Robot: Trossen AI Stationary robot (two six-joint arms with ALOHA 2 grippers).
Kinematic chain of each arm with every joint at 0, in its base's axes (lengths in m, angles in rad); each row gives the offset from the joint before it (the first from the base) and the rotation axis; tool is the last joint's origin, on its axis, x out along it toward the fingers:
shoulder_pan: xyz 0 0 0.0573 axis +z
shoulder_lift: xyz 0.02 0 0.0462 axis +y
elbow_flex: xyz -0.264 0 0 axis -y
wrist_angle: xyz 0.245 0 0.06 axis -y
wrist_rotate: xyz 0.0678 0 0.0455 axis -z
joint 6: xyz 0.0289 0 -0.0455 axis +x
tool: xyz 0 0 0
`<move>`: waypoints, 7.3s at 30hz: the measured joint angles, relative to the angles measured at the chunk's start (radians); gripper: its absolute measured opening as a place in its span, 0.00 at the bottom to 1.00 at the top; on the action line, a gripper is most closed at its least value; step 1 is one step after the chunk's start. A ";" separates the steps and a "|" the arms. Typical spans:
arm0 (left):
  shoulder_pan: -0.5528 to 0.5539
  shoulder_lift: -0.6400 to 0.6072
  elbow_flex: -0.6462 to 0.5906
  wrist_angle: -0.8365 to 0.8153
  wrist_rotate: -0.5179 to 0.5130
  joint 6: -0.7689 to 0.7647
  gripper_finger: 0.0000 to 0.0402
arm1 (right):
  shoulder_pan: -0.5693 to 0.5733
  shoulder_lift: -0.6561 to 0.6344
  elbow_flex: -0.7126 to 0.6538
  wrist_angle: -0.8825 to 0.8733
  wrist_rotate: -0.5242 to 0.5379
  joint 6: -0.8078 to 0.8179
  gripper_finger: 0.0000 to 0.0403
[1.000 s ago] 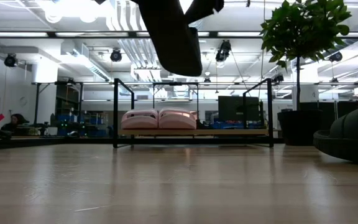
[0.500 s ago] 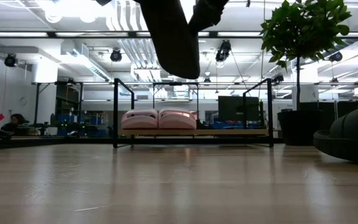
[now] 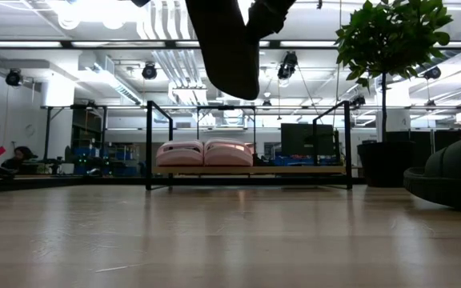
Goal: Pick and place slides into the shelf
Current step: Put the left black slides on the shelf
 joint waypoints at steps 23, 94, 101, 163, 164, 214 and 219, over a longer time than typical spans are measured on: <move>0.003 -0.125 0.000 -0.066 0.168 -0.394 0.60 | -0.017 -0.002 -0.021 0.022 0.096 -0.151 0.02; 0.000 -0.866 -0.919 0.806 0.361 -0.340 0.61 | -0.439 -0.019 -0.700 0.843 -0.338 -0.716 0.02; 0.000 -0.858 -0.921 0.805 0.361 -0.341 0.61 | -0.446 -0.001 -0.699 0.840 -0.348 -0.688 0.05; 0.000 -0.845 -0.921 0.806 0.361 -0.342 0.61 | -0.427 -0.076 -0.525 0.398 -0.435 0.019 0.50; 0.000 -0.845 -0.921 0.807 0.361 -0.342 0.61 | -0.418 -0.083 -0.525 0.374 -0.440 0.020 0.50; 0.001 -0.844 -0.935 0.807 0.361 -0.342 0.61 | -0.372 -0.138 -0.721 0.327 -0.493 0.071 0.02; 0.000 -0.843 -0.935 0.806 0.361 -0.342 0.61 | -0.370 -0.137 -0.721 0.329 -0.500 0.080 0.02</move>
